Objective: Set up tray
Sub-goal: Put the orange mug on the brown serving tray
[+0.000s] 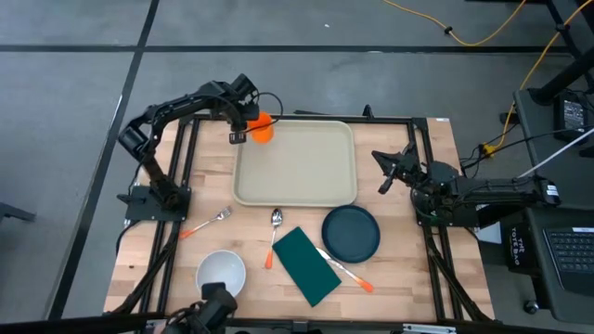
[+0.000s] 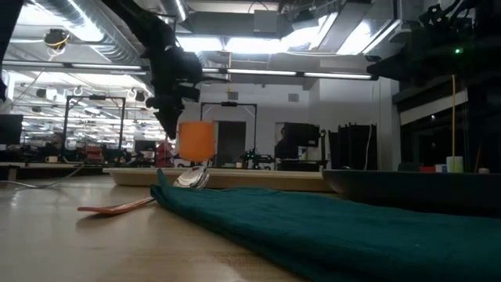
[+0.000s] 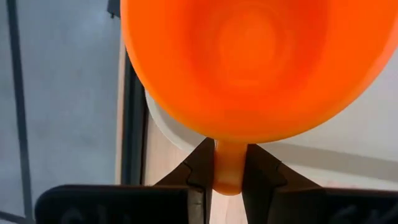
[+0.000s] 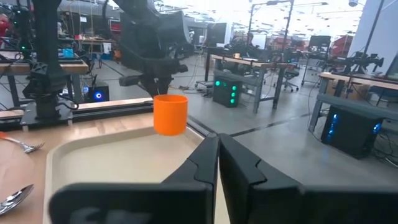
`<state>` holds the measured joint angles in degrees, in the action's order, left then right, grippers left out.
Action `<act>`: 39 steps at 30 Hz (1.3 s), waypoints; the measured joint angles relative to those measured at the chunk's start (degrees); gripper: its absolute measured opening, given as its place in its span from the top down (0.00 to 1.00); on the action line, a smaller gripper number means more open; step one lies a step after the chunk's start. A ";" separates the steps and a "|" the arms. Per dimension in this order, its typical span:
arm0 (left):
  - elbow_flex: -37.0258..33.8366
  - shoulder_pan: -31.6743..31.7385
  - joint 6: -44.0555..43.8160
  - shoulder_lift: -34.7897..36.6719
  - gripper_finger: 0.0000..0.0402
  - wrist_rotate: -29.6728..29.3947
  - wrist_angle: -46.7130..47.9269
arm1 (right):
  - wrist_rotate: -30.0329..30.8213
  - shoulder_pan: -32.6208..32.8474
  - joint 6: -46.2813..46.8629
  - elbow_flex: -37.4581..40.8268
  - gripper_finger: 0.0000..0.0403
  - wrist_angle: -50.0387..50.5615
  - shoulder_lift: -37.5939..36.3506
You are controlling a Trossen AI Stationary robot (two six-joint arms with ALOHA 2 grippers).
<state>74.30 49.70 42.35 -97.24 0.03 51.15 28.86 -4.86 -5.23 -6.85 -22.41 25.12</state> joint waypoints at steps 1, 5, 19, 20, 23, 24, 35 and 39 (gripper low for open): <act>0.00 0.08 0.03 -0.49 0.89 0.02 -0.14 | 0.00 0.00 0.00 0.00 0.95 0.01 0.00; 0.00 0.35 0.83 -2.05 0.89 -0.02 -0.26 | 0.00 0.00 0.00 0.00 0.95 0.04 0.00; 0.00 1.06 1.92 -4.30 0.88 -0.09 -4.00 | 0.02 0.00 0.00 0.00 0.95 0.02 0.00; 0.00 1.06 1.91 -4.30 0.88 -0.09 -3.95 | 0.02 0.00 -0.02 0.00 0.95 0.02 -0.02; -0.02 1.07 1.49 -4.30 0.88 -0.18 -3.71 | 0.02 0.00 -0.84 0.00 0.95 0.02 -0.02; -0.02 1.05 1.49 -4.30 0.88 -0.24 -3.73 | 0.02 0.00 -1.11 0.00 0.95 0.02 -0.01; -0.04 1.04 -0.83 -4.30 0.88 0.17 -4.07 | 0.04 0.00 -1.29 0.00 0.95 0.02 -0.02; -0.04 1.04 -1.09 -4.30 0.88 0.14 -4.13 | 0.04 0.00 -1.29 0.00 0.95 0.02 -0.02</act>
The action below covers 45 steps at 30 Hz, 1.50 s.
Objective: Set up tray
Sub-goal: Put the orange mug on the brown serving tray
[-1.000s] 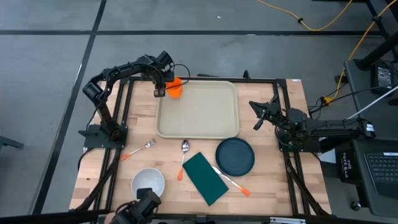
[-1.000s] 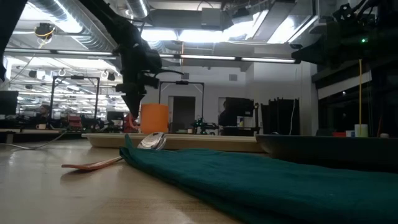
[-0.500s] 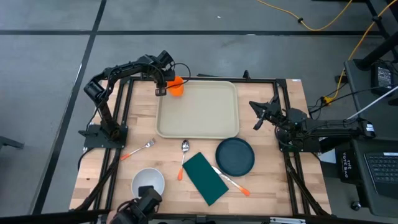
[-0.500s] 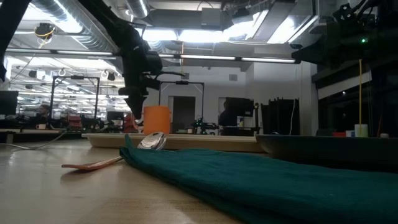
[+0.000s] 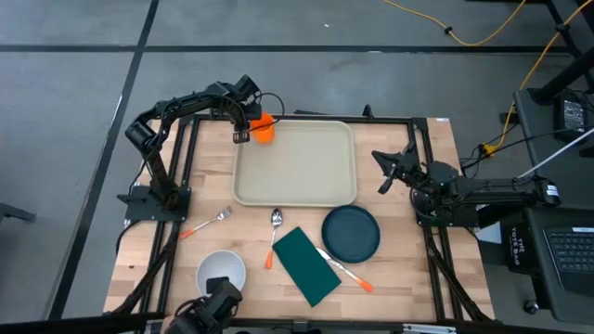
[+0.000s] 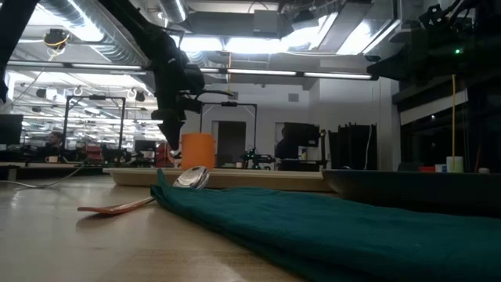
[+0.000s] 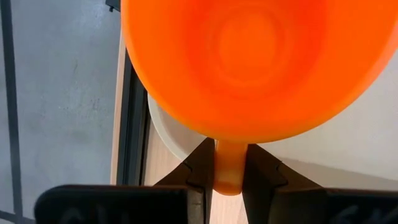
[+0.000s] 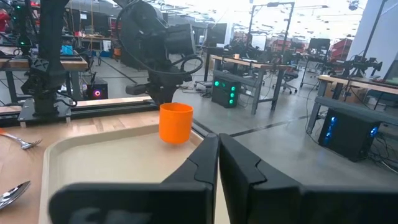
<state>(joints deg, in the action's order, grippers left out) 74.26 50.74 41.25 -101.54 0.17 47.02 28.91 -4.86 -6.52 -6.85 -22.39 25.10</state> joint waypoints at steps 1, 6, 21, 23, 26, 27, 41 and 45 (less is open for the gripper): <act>0.00 0.00 -0.01 0.00 0.88 -0.01 0.01 | 0.00 0.00 0.00 0.00 0.95 0.00 0.00; 0.00 0.00 -0.95 0.00 0.88 -0.03 -0.04 | 0.00 0.00 0.03 0.00 0.95 -0.02 0.00; -0.04 -0.11 -3.01 -0.31 0.88 -0.18 -1.00 | 0.02 0.02 0.20 0.00 0.95 -0.04 0.00; -0.04 -0.11 -3.05 -0.31 0.88 -0.26 -1.00 | 0.02 0.02 0.20 0.00 0.95 -0.04 0.01; -0.04 -0.17 -3.06 -0.66 0.88 -0.33 -0.98 | 0.02 0.02 0.20 0.00 0.95 -0.04 0.00; -0.10 -0.18 -3.06 -0.80 0.88 -0.40 -1.04 | 0.00 0.02 0.20 0.00 0.95 -0.04 0.00; -1.01 -0.50 -2.58 -0.92 0.88 -2.15 -1.93 | 0.02 0.02 0.20 0.00 0.95 -0.04 0.00; -1.01 -0.50 -2.95 -0.92 0.88 -3.18 -1.92 | 0.02 0.02 0.18 0.00 0.95 -0.04 0.00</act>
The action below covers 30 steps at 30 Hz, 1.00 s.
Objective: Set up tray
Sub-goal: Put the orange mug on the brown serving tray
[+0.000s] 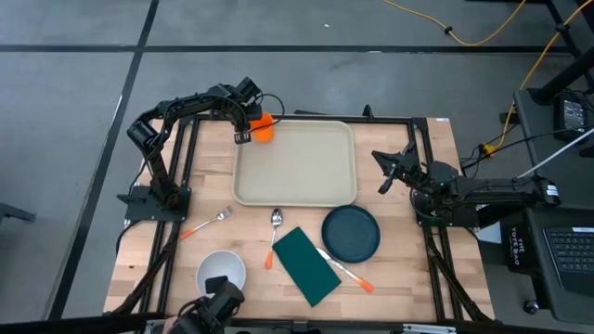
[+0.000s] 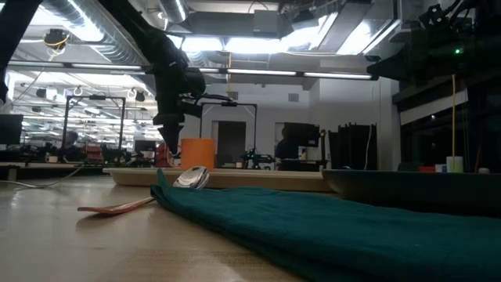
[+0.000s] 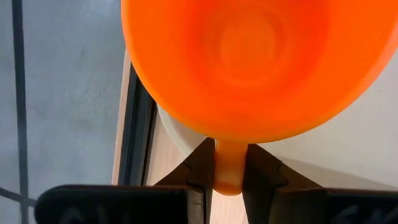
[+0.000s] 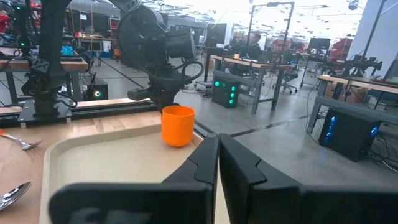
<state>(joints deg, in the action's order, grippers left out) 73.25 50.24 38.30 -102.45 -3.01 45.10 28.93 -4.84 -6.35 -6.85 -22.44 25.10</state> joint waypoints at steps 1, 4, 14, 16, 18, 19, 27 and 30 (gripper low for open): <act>0.00 0.00 -0.02 0.00 0.88 0.00 0.00 | 0.00 0.00 -0.07 0.00 0.95 0.00 0.00; 0.00 0.00 -0.02 0.00 0.88 0.00 0.00 | 0.00 0.00 -0.13 0.00 0.95 0.00 0.00; 0.00 -0.10 0.35 0.00 0.81 0.08 -0.35 | 0.00 0.00 -0.16 0.00 0.95 0.00 0.00; 0.00 -0.38 0.37 0.00 0.79 0.07 -0.35 | 0.02 0.00 -0.18 0.00 0.95 0.00 0.00; 0.00 -0.75 0.37 0.00 0.78 0.11 -0.37 | 0.02 0.00 -0.18 0.00 0.95 0.00 0.00; 0.00 -0.95 0.39 0.00 0.77 0.19 -0.37 | 0.01 0.00 -0.18 0.00 0.95 0.00 0.00; 0.00 -1.88 0.42 0.00 0.72 -4.41 -0.49 | 0.02 0.00 -0.20 0.00 0.95 0.00 0.01; 0.00 -1.83 0.42 0.00 0.70 -5.22 -0.51 | 0.02 0.00 -0.20 0.00 0.95 0.00 0.00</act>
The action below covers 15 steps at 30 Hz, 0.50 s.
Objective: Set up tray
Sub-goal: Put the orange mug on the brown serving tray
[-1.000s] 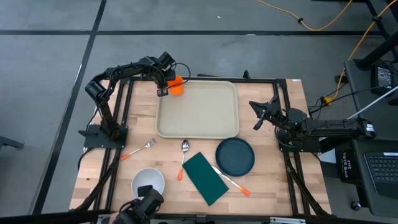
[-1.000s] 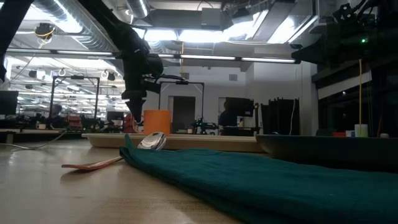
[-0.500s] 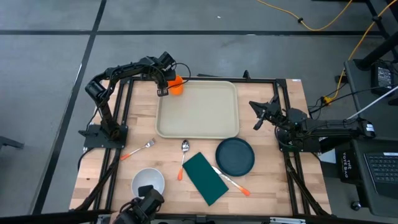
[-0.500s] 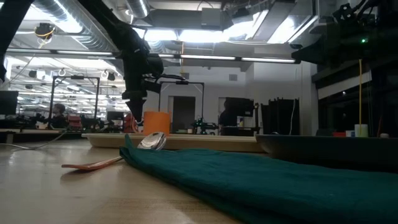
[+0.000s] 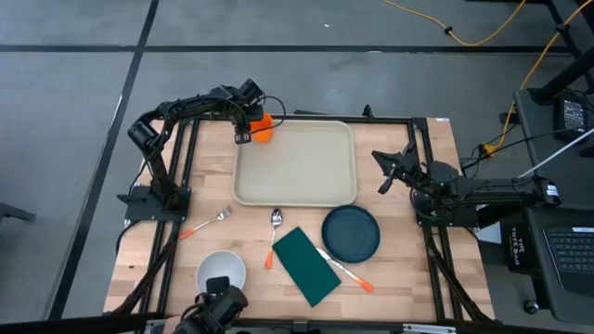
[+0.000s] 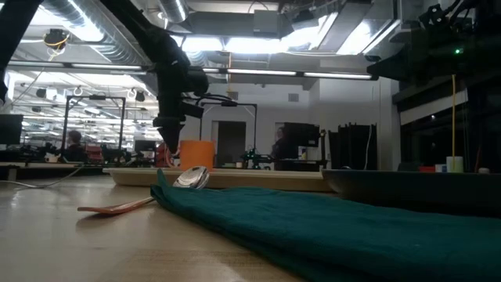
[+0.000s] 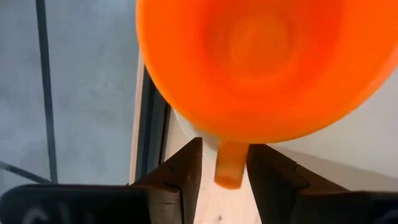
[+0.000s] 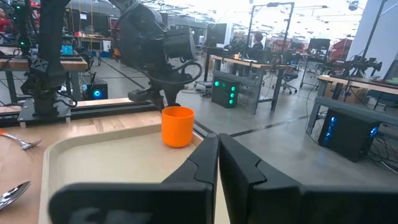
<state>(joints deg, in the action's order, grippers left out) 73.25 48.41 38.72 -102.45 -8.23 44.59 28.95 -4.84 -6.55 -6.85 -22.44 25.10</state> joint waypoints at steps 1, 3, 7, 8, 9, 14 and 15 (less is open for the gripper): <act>0.00 -0.01 0.00 0.00 0.70 0.22 -0.01 | 0.00 0.00 -0.02 0.00 0.95 0.00 0.00; 0.00 -0.05 0.15 0.00 0.69 0.31 -0.01 | 0.00 0.00 -0.01 0.00 0.95 0.00 0.01; 0.00 -0.05 1.05 0.08 0.69 0.39 0.05 | 0.00 0.00 -0.02 0.00 0.95 0.00 0.00; 0.00 -0.05 1.05 0.17 0.69 0.39 0.05 | 0.00 0.00 -0.02 0.00 0.95 0.00 0.01; 0.00 -0.06 1.05 0.34 0.69 0.39 0.03 | 0.00 -0.01 -0.05 0.00 0.95 0.00 0.01; 0.00 -0.20 2.74 1.59 0.69 0.55 0.04 | 0.04 -0.02 -1.31 0.00 0.95 0.00 0.00; 0.00 -0.30 3.43 1.97 0.69 0.51 0.05 | 0.04 -0.02 -1.39 0.00 0.95 0.00 0.00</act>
<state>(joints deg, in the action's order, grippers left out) 73.25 48.11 42.15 -100.48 -7.72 44.64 28.99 -4.86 -7.94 -6.85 -22.44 25.11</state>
